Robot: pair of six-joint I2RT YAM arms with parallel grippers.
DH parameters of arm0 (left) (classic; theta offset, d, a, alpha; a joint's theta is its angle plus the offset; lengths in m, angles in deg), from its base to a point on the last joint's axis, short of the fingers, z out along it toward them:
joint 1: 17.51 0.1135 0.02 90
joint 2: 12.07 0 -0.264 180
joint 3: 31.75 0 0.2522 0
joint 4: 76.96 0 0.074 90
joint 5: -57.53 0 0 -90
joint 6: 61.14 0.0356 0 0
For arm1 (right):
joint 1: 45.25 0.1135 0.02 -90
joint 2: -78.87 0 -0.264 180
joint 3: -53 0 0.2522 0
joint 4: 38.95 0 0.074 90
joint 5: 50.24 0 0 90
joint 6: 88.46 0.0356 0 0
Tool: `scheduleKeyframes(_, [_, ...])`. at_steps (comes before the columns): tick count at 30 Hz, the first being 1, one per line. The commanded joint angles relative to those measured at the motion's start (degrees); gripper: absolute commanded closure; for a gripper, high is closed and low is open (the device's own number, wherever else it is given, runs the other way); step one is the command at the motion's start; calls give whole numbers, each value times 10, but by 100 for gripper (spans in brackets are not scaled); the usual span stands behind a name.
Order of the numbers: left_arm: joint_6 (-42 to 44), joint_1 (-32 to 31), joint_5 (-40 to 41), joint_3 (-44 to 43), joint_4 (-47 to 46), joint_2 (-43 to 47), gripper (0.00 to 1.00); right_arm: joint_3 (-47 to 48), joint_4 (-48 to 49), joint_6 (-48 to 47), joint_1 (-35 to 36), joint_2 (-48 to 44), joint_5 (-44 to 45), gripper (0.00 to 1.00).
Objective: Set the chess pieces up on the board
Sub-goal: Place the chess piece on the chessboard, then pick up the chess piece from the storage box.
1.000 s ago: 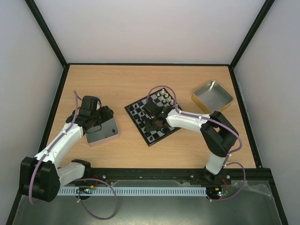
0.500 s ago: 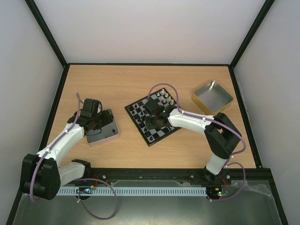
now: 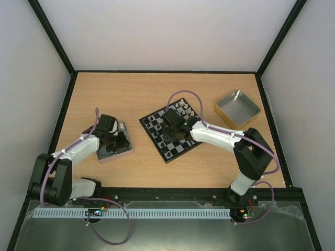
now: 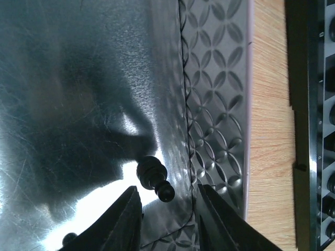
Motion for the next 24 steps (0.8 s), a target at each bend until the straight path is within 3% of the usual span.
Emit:
scheduleKeyframes(1, [11,0,-16,4,1,-18,70,8,4,9,2,-12,13,76])
scheduleKeyframes(9, [8,-13,9,-7,-6,-47,75,6,7,11,2,-12,10,76])
scheduleKeyframes(21, [-9,-42,91,-25,7,-41,97,-11,22,15,1,-26,11,76])
scheduleKeyframes(24, [-8,-47,118,-36,21,-33,98,-17,26,15,1,-34,13,76])
